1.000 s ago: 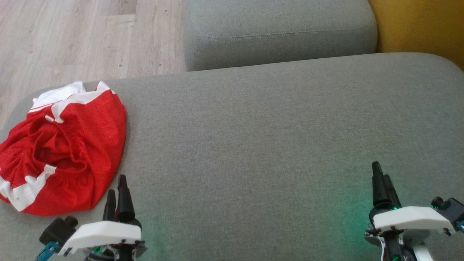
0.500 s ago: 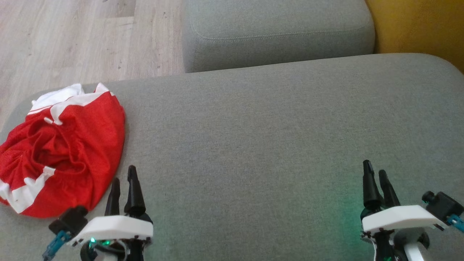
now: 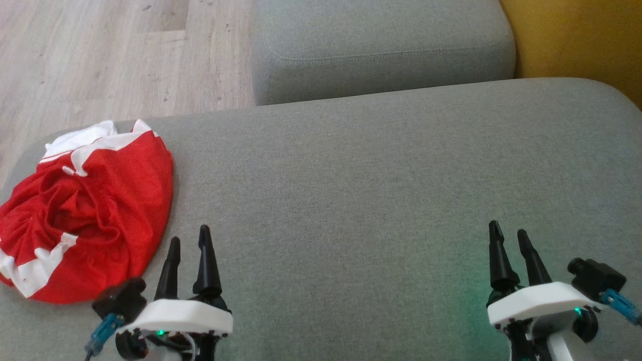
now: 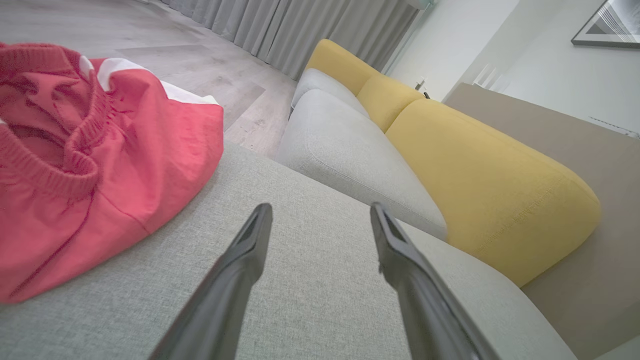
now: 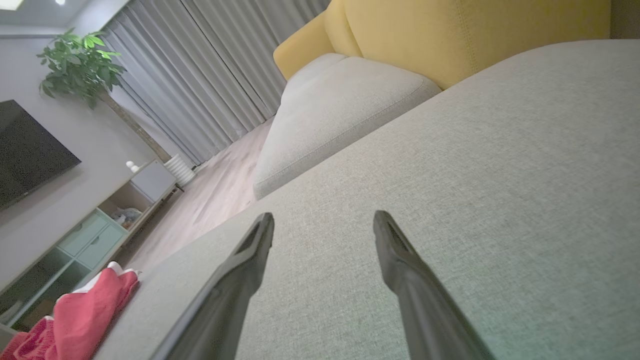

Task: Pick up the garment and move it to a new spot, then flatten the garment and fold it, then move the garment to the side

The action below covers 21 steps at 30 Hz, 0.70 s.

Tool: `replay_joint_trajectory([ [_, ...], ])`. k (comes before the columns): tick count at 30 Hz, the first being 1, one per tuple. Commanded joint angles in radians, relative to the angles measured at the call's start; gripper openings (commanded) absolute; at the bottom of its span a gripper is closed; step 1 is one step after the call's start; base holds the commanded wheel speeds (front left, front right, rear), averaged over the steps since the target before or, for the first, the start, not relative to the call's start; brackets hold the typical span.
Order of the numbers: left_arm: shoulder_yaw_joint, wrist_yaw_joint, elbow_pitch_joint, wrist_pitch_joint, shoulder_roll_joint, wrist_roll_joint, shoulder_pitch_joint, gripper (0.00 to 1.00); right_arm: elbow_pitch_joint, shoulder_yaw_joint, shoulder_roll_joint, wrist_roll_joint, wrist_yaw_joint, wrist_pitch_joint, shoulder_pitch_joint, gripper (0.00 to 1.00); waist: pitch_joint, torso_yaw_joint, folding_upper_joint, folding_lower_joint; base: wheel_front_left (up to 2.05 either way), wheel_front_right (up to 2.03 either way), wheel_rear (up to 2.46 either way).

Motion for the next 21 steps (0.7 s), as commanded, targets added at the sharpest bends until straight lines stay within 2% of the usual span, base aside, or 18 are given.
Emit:
replay_joint_trajectory([
  [1, 0.008, 0.004, -0.035, -0.016, 0.005, 0.037, -0.064, 1.0, -0.018, 0.018, -0.007, -0.043, 0.005, -0.018, -0.053, 1.0, -0.002, 0.0, 0.0, 0.0, 0.0, 0.0, 0.0],
  [5, -0.009, 0.004, -0.021, -0.027, 0.005, 0.078, -0.067, 1.0, 0.0, 0.026, -0.007, -0.098, 0.006, -0.029, -0.058, 1.0, -0.006, 0.001, 0.0, 0.0, 0.0, 0.0, 0.0],
  [14, -0.024, 0.065, 0.033, -0.054, 0.006, 0.184, -0.079, 1.0, -0.001, 0.068, -0.008, -0.214, 0.006, -0.056, -0.068, 1.0, -0.012, -0.003, 0.0, 0.0, 0.0, 0.0, 0.0],
  [21, -0.037, 0.082, 0.055, -0.074, 0.006, 0.265, -0.092, 1.0, 0.002, 0.093, -0.009, -0.313, 0.007, -0.077, -0.075, 1.0, -0.015, -0.001, 0.0, 0.0, 0.0, 0.0, 0.0],
])
